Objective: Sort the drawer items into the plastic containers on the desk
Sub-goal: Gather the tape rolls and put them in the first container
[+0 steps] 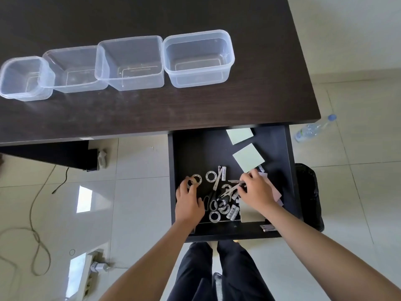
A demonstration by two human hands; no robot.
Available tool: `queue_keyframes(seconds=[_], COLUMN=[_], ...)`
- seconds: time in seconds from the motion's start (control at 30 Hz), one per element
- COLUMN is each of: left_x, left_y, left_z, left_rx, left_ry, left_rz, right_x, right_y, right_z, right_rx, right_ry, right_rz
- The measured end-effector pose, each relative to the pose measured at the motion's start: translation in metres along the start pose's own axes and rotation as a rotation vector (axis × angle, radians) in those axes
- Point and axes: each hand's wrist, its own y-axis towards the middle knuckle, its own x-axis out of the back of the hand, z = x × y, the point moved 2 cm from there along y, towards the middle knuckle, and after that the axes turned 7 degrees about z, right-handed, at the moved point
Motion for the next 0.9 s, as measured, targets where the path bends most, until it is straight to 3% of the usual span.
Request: queue_keyframes(seconds=[0.23,0.33,0.47,0.57,0.9], left_x=[-0.001,-0.004,-0.010,-0.011,-0.002], left_y=[0.010,0.012,0.013,0.018,0.042], left_z=[-0.004,-0.002,0.003,0.003,-0.005], left_rx=[0.070,0.048,0.061,0.060,-0.015], left_ry=[0.073,0.109,0.110,0.079,0.103], left_rz=[0.044,0.077,0.138,0.124,0.061], right_x=[0.013,0.007,-0.022,-0.034,-0.047], right_y=[0.005,-0.003,-0.010,-0.011,-0.001], right_z=[-0.009,-0.002,0.005,0.009,0.011], right_rx=[-0.161,-0.061,0.144,0.141,0.110], right_ry=[0.123,0.142,0.037,-0.017,0.029], right_rz=[-0.124,-0.191,0.058,0.189,0.133])
